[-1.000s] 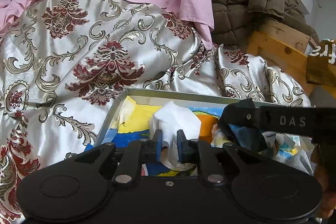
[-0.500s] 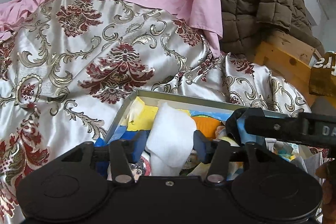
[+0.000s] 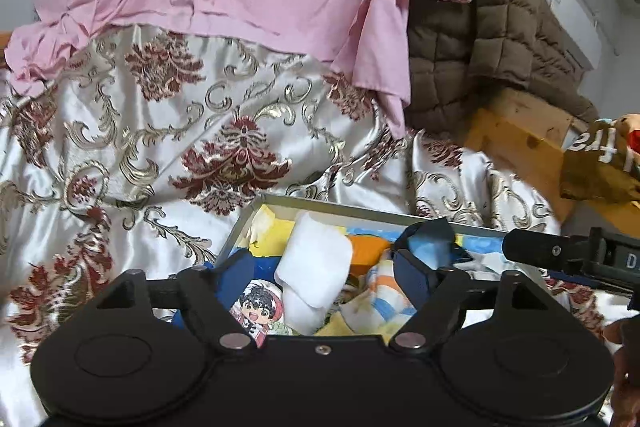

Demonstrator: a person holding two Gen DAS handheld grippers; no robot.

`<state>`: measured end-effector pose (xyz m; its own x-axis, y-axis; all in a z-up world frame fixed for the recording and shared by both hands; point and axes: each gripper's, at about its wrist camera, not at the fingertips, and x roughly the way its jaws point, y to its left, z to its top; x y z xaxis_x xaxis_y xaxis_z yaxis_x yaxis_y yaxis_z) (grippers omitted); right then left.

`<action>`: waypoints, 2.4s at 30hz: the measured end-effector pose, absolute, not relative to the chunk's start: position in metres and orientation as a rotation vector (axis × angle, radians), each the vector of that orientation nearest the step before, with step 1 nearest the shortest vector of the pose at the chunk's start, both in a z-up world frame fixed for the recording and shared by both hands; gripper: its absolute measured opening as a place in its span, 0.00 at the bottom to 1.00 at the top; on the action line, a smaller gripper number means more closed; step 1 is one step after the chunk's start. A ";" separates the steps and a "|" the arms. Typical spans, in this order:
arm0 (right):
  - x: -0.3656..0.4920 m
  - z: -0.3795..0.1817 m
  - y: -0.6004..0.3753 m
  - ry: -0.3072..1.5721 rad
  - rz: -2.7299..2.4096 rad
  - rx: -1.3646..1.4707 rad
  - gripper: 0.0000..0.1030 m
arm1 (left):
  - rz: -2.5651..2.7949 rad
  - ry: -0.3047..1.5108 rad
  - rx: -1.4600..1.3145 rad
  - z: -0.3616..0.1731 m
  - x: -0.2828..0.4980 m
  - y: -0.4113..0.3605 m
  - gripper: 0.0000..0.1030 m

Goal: Organize soft objects
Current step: 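Lower the white tissue into the tray and open the left tool while the right tool releases the black cloth, then lift both open tools from the tray and move them back over the pile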

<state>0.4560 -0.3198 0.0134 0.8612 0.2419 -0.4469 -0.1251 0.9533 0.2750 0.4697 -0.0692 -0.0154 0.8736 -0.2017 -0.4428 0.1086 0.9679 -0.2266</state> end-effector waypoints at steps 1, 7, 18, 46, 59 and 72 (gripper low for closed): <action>0.452 0.016 -0.320 0.493 0.187 0.230 0.98 | -0.164 0.477 -0.192 -0.013 0.464 -0.069 0.80; 0.428 0.027 -0.321 0.480 0.163 0.225 0.99 | -0.148 0.454 -0.195 0.003 0.437 -0.063 0.83; 0.400 0.040 -0.310 0.466 0.161 0.173 1.00 | -0.112 0.432 -0.208 0.020 0.408 -0.049 0.87; 0.316 0.045 -0.292 0.453 0.143 0.117 1.00 | -0.034 0.385 -0.177 0.034 0.313 -0.041 0.96; 0.277 0.035 -0.290 0.450 0.108 0.130 1.00 | 0.018 0.369 -0.168 0.029 0.273 -0.036 0.97; 0.237 0.031 -0.287 0.449 0.072 0.164 1.00 | 0.058 0.366 -0.169 0.024 0.234 -0.031 0.98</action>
